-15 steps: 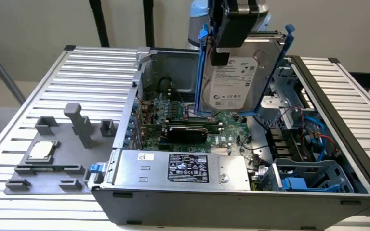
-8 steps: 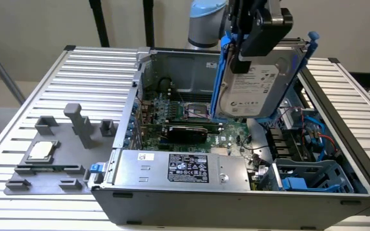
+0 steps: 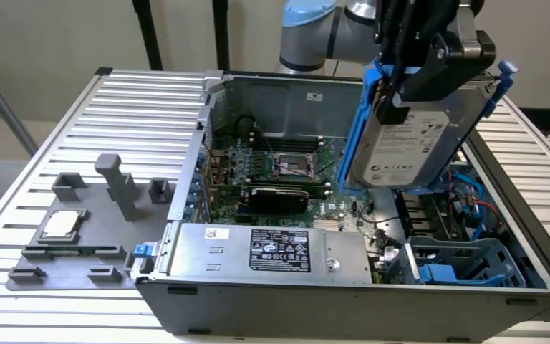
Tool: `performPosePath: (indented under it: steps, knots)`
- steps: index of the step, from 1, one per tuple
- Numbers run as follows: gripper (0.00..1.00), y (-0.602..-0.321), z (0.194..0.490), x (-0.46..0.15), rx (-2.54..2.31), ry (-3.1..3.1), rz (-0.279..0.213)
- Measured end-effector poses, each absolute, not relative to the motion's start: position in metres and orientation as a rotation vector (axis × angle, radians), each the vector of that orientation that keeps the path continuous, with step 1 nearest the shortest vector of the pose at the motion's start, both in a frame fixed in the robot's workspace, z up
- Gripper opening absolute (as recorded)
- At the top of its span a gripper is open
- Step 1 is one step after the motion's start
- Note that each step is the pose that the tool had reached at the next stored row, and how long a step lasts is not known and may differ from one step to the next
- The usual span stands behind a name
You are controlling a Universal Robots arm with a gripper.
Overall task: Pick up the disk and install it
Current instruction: 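Insert the disk into the insertion slot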
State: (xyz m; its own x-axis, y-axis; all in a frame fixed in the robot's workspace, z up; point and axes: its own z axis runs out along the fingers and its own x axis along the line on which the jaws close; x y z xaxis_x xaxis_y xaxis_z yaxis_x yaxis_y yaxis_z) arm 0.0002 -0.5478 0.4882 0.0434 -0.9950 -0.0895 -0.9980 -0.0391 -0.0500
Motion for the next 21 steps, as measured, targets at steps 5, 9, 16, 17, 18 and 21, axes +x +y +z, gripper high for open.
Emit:
performPosePath:
  steps: [5,9,16,17,18,21]
  knots:
    - [0.00,-0.560,0.487,0.013,-2.196,2.107,0.046]
    - [0.00,-0.572,0.485,0.020,-2.196,2.107,0.046]
    - [0.00,-0.593,0.483,0.032,-2.196,2.107,0.047]
    - [0.00,-0.595,0.482,0.035,-2.196,2.107,0.047]
    - [0.00,-0.597,0.481,0.038,-2.196,2.108,0.047]
    - [0.00,-0.602,0.479,0.049,-2.197,2.108,0.049]
